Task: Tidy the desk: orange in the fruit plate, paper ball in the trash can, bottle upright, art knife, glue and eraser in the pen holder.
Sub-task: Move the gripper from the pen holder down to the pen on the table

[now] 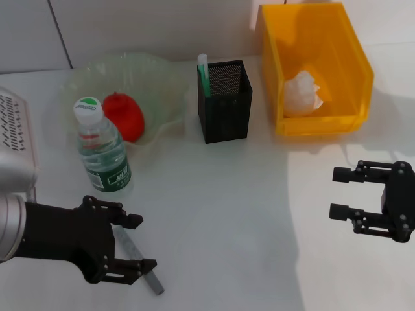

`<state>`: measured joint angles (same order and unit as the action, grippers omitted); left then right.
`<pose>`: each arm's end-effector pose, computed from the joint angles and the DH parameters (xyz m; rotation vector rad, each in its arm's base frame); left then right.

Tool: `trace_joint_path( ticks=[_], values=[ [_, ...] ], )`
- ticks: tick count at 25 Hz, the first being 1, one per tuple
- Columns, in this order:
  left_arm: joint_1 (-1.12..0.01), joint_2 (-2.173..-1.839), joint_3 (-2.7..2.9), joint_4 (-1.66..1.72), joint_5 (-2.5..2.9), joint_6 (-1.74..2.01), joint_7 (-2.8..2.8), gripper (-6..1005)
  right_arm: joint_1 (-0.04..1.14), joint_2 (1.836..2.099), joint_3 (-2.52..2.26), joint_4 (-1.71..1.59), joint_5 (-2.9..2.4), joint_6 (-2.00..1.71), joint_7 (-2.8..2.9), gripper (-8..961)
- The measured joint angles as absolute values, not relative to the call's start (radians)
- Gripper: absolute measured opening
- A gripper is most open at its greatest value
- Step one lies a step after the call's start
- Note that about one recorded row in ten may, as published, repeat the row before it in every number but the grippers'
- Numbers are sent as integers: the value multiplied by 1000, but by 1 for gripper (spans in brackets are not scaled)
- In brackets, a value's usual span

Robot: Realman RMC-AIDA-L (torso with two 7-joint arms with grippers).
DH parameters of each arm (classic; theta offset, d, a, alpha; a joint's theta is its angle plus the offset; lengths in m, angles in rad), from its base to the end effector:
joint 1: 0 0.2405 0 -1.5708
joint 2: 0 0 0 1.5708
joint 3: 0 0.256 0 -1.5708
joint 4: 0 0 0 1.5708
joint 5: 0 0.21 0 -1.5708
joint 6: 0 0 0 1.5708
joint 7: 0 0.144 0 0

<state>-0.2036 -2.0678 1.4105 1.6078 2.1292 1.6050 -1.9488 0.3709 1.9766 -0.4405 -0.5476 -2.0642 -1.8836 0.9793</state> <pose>-0.1933 0.2692 0.0090 -2.9866 -0.3365 0.0383 0.3163 0.2542 0.0486 -2.6748 0.3239 0.8626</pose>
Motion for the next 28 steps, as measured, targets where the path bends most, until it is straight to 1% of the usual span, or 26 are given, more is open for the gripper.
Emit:
trace_joint_path(
  ticks=[1,2,3,4,6,18,22,23,28],
  values=[
    [-204,-2068,1411,1608,2129,1605,-1949,718,371,1977,-441,-548,-2066,-1884,979,624],
    [-241,-2069,1405,1585,2130,1604,-1975,718,371,1976,-440,-548,-2066,-1884,979,624],
    [-241,-2069,1405,1585,2130,1604,-1975,718,368,1975,-440,-548,-2066,-1885,979,624],
    [-285,-2070,1397,1556,2136,1593,-2081,718,365,1974,-440,-548,-2064,-1887,979,624],
    [-305,-2070,1403,1550,2146,1586,-2181,718,362,1973,-439,-549,-2062,-1888,979,624],
    [-323,-2073,1507,1637,2375,1552,-2778,719,358,1971,-393,-555,-2053,-1882,969,624],
    [-327,-2074,1505,1632,2396,1549,-2833,719,354,1968,-358,-556,-2051,-1877,957,624],
    [-332,-2080,1485,1609,2395,1549,-2882,719,354,1968,-358,-556,-2051,-1877,957,624],
    [-341,-2080,1495,1584,2395,1546,-2882,719,348,1965,-351,-555,-2051,-1851,946,624]
  ],
)
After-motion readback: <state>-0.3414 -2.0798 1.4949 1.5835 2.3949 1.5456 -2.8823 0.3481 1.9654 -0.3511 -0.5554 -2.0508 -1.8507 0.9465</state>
